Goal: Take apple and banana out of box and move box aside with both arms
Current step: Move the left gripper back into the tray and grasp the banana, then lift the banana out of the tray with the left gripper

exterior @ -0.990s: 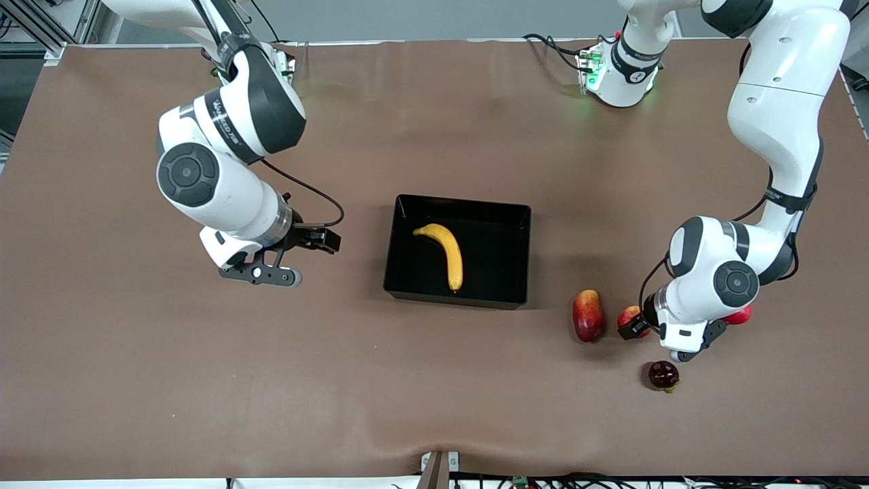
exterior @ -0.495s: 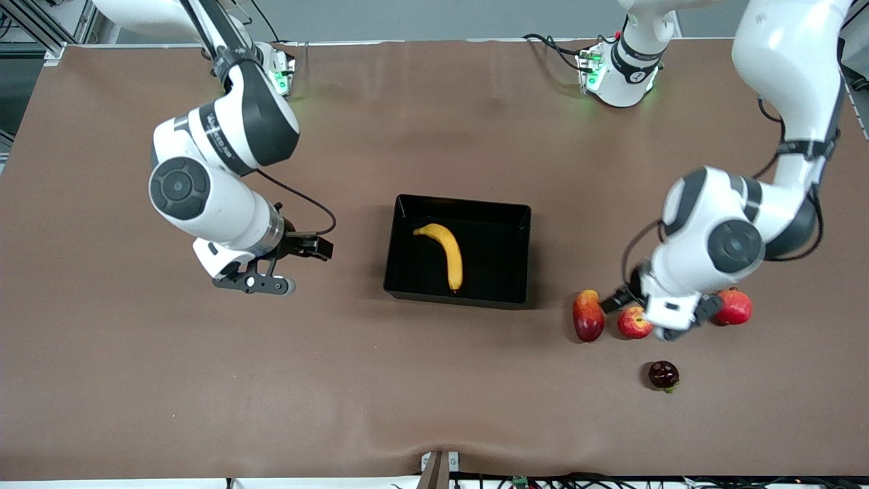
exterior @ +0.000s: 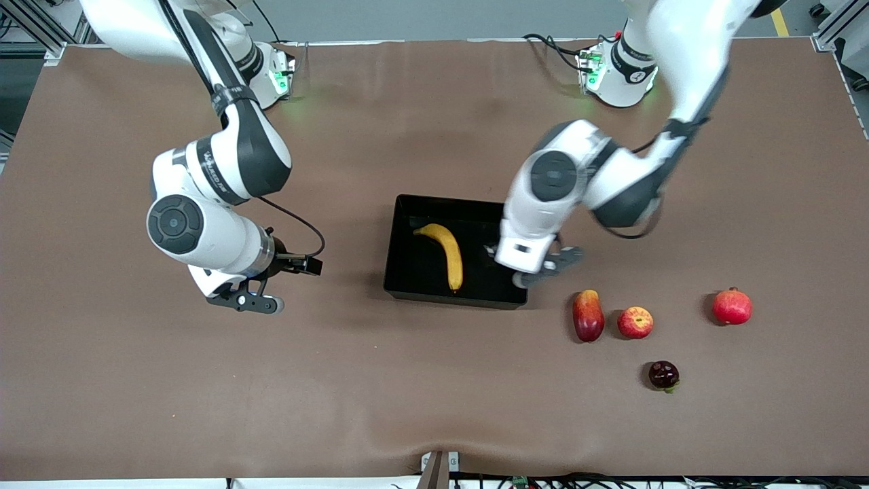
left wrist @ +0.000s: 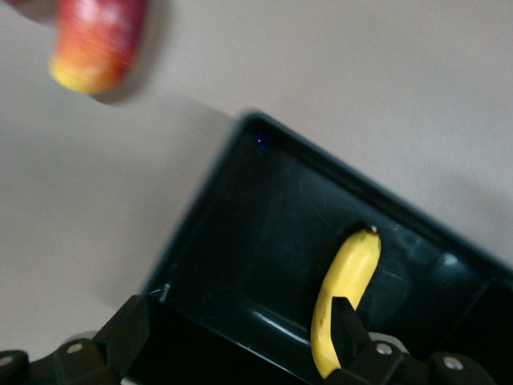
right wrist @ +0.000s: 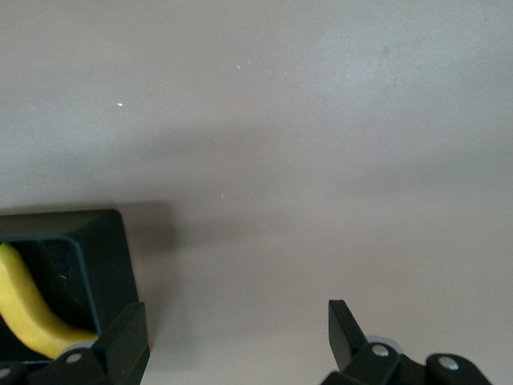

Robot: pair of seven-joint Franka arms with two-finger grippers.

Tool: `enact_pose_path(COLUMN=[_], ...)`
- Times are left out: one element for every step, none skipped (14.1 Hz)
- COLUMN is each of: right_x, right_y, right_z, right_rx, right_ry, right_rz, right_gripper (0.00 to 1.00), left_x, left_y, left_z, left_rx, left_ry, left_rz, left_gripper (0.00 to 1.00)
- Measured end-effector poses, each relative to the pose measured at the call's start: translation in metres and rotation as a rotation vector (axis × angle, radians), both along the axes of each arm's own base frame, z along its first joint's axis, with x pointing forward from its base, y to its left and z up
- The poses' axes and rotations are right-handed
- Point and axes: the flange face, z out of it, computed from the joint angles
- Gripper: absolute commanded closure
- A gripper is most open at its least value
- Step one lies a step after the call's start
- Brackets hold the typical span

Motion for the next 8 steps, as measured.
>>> enact_pose_path(right_x=[-0.001, 0.0, 0.002, 0.005, 0.007, 0.007, 0.006, 0.006], right_y=[-0.002, -0.007, -0.015, -0.026, -0.035, -0.043, -0.047, -0.047], right_z=[-0.007, -0.012, -0.016, -0.02, -0.026, -0.031, -0.036, -0.038], right_rx=[0.001, 0.003, 0.006, 0.01, 0.013, 0.014, 0.013, 0.013], right_ry=[-0.002, -0.004, -0.008, -0.015, -0.02, -0.02, -0.017, -0.015], right_rz=[0.011, 0.024, 0.036, 0.049, 0.057, 0.061, 0.063, 0.065], right_gripper=[0.0, 0.0, 0.0, 0.0, 0.0, 0.0, 0.0, 0.0], left_x=[-0.004, -0.009, -0.015, -0.021, -0.028, -0.034, -0.041, -0.048], left_y=[-0.016, -0.031, -0.047, -0.06, -0.072, -0.084, -0.095, -0.105], left_z=[-0.018, -0.036, -0.054, -0.07, -0.084, -0.095, -0.103, -0.113], left_rx=[-0.025, -0.052, -0.067, -0.069, -0.064, -0.056, -0.05, -0.042], left_ry=[-0.007, -0.012, -0.019, -0.026, -0.03, -0.033, -0.033, -0.028], left_rz=[-0.027, -0.055, -0.085, -0.111, -0.131, -0.147, -0.164, -0.18], left_gripper=[0.0, 0.0, 0.0, 0.0, 0.0, 0.0, 0.0, 0.0])
